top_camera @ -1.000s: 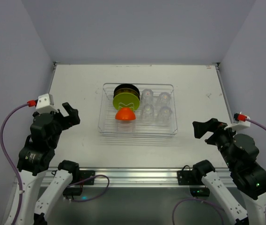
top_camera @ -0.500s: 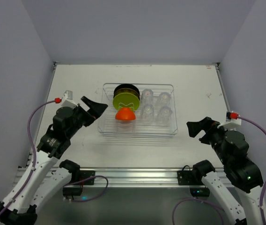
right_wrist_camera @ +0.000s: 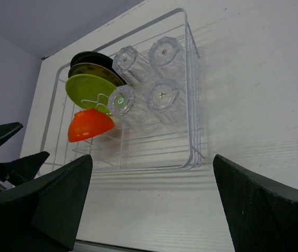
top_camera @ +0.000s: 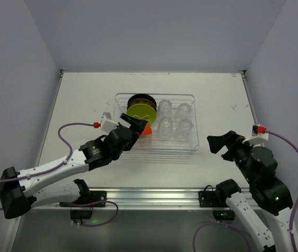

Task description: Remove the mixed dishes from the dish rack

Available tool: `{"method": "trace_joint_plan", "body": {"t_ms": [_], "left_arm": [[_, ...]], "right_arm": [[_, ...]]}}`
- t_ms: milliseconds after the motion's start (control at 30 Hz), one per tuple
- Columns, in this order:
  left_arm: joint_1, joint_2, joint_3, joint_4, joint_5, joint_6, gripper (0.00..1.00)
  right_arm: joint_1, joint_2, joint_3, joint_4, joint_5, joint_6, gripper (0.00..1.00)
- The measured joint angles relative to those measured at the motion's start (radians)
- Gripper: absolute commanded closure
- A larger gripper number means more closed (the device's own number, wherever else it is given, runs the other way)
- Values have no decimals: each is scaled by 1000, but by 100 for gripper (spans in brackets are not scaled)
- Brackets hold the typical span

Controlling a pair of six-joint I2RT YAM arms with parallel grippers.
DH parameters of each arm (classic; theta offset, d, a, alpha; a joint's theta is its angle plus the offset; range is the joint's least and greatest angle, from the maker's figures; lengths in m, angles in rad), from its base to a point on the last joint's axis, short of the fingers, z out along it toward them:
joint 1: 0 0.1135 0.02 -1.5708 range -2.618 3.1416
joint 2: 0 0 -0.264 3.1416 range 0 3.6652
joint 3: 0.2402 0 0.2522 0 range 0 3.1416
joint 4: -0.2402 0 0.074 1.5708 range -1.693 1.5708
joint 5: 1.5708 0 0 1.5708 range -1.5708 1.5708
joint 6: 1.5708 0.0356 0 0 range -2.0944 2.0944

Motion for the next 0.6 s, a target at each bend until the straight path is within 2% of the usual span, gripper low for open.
{"method": "trace_joint_plan", "body": {"t_ms": [200,600], "left_arm": [[0,153,29,13,-64,-167,0],[0,267,40,2,-123,-364,0]], "right_arm": [[0,-21,4,-3,-4,-8,1],[0,-79,50,-30,-25,-34,1]]}}
